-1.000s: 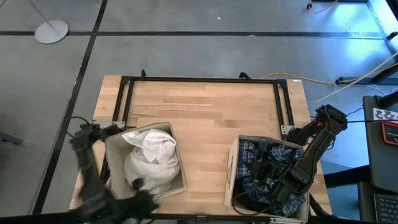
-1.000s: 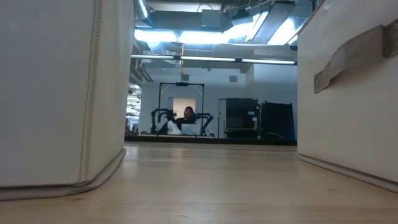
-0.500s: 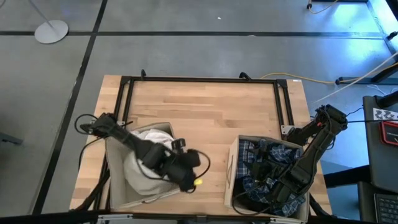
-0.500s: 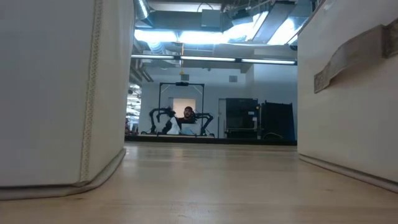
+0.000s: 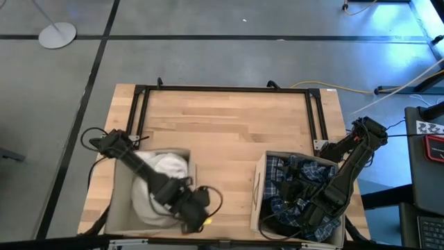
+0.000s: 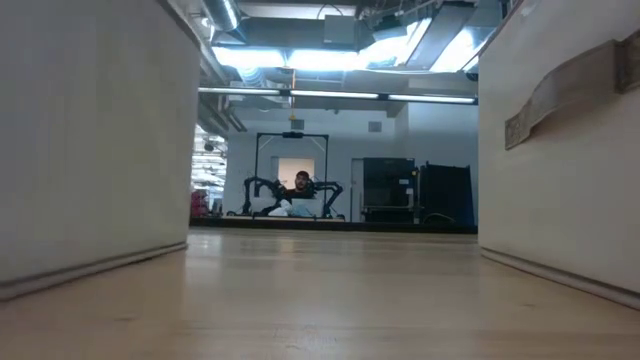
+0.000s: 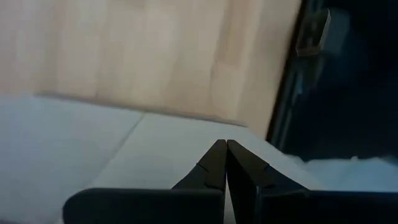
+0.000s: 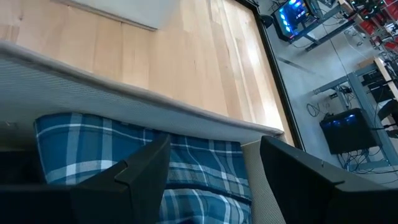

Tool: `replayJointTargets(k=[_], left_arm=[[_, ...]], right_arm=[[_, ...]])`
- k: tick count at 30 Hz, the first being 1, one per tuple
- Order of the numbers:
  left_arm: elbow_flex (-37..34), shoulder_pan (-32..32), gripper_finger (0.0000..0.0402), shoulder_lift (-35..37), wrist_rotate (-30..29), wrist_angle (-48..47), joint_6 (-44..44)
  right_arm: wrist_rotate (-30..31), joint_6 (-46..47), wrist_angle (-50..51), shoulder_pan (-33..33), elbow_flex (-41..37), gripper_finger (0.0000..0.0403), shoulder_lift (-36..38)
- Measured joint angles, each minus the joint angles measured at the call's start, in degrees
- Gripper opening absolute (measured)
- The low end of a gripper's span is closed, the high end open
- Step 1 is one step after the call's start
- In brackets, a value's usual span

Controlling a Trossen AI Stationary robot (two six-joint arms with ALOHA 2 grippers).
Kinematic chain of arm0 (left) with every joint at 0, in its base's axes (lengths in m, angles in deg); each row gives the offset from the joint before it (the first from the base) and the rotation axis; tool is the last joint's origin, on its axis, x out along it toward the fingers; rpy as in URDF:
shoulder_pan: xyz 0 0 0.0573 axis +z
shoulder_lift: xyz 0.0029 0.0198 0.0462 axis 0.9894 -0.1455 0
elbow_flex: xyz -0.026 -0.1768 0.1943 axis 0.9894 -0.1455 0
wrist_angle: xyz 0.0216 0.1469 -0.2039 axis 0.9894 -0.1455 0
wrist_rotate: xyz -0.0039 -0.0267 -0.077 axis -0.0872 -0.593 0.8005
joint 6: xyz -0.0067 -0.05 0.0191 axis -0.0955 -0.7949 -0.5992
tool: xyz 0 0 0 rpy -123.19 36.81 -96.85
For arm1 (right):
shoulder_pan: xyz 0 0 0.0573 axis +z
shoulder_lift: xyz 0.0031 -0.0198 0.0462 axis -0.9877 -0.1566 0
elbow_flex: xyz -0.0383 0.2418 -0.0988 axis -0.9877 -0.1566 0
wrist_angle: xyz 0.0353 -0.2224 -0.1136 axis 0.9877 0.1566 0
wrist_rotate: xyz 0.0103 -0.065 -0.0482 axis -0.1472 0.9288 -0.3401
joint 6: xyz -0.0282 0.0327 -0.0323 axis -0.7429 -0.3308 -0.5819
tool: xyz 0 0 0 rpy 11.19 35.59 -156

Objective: Sort clothes
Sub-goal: Adjust the left laundry organizer

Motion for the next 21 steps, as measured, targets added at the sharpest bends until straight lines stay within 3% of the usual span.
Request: replayJointTargets(k=[4, 8, 13, 16, 21], left_arm=[[0.00, -3.41, 0.0001, 0.00, -0.93, -3.42, -5.20], [0.00, -4.74, 0.0001, 0.00, -4.43, -2.06, -4.90], [0.90, -4.19, 0.0001, 0.00, -6.29, 4.23, 2.89], [2.17, -3.25, 0.0001, 0.01, -10.88, 8.11, 9.49], [2.25, 1.51, 0.0001, -0.25, -13.99, 14.32, 18.97]], right_arm=[[0.00, 0.00, 0.00, 0.00, 0.00, 0.0253, 0.00], [0.00, 0.00, -0.02, 0.00, 0.00, 0.0253, 0.00], [0.00, -0.01, 0.02, 0.00, 0.00, 0.0253, 0.00], [-0.22, -0.94, 0.24, 0.00, 0.37, 0.0253, 0.00], [-3.35, -5.12, 0.26, 0.00, 6.49, 0.0253, 0.00]])
